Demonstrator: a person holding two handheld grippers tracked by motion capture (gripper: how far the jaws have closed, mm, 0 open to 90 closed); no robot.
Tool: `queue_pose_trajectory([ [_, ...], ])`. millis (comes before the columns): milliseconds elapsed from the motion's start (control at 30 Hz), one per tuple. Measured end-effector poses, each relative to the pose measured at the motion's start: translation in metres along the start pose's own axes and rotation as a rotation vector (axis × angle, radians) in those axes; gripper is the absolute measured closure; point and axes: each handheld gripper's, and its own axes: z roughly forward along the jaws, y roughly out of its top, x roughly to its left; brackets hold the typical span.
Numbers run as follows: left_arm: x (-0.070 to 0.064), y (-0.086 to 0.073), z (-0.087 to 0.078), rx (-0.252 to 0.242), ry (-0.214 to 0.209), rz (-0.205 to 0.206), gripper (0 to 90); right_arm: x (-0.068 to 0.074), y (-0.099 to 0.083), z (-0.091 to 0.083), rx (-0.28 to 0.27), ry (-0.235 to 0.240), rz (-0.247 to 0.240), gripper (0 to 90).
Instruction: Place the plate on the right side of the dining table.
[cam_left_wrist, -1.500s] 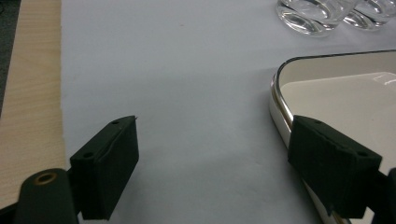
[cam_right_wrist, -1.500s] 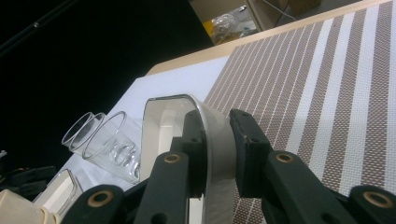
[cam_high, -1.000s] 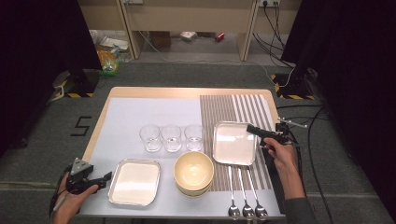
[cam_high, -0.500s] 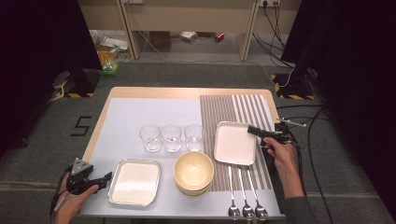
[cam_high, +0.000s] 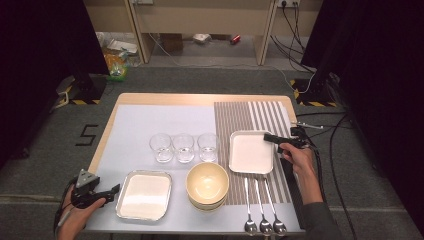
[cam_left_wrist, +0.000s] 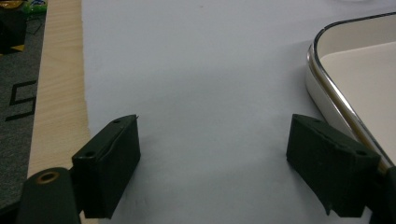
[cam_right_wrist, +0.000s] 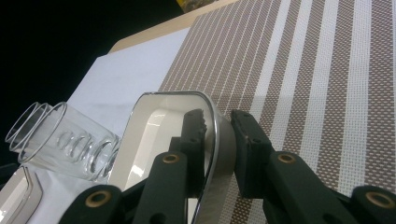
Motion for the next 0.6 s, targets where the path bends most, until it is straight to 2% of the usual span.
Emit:
queue_pose_trajectory([
  [67, 0.000, 0.000, 0.000, 0.001, -0.001, 0.000, 16.6, -0.003, 0.002, 0.002, 0.012, -0.011, -0.009, 75.8],
  [133, 0.000, 0.000, 0.000, 0.000, 0.000, -0.001, 16.6, -0.004, 0.003, 0.003, 0.024, -0.012, 0.007, 75.7],
  [600, 0.000, 0.000, 0.000, 0.000, -0.001, -0.001, 16.7, -0.019, 0.004, 0.008, 0.087, -0.073, 0.028, 74.7],
])
